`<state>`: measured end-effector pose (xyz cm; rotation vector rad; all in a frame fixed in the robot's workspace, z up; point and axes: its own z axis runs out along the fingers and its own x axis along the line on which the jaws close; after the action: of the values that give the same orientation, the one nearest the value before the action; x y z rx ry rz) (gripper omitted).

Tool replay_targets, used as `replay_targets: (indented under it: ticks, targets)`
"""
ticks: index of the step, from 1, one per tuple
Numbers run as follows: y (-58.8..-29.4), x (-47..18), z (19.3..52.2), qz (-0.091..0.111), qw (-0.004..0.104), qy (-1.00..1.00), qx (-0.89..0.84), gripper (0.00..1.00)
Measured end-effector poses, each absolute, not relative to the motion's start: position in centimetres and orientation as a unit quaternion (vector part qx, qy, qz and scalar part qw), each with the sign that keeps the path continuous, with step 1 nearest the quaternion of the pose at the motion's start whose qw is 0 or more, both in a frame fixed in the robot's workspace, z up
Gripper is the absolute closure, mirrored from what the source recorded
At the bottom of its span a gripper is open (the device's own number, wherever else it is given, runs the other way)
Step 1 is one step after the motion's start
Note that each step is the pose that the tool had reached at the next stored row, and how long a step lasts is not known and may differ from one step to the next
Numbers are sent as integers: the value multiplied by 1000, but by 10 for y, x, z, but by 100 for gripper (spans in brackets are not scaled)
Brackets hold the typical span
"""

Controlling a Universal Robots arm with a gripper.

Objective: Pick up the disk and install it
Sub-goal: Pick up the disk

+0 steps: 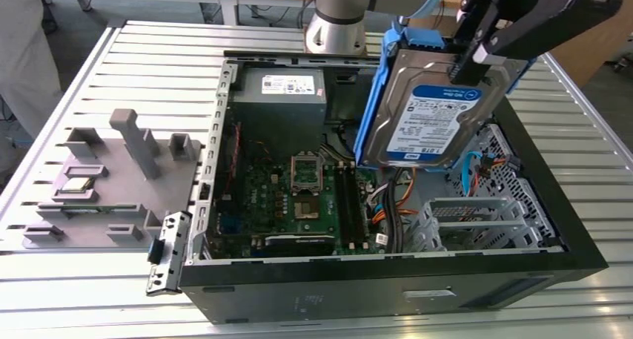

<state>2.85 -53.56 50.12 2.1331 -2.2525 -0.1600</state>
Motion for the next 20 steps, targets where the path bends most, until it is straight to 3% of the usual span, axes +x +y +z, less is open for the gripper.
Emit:
replay_targets:
  ticks: [20]
  targets:
    - [-553,45,500,-59,11,-725,686,65]
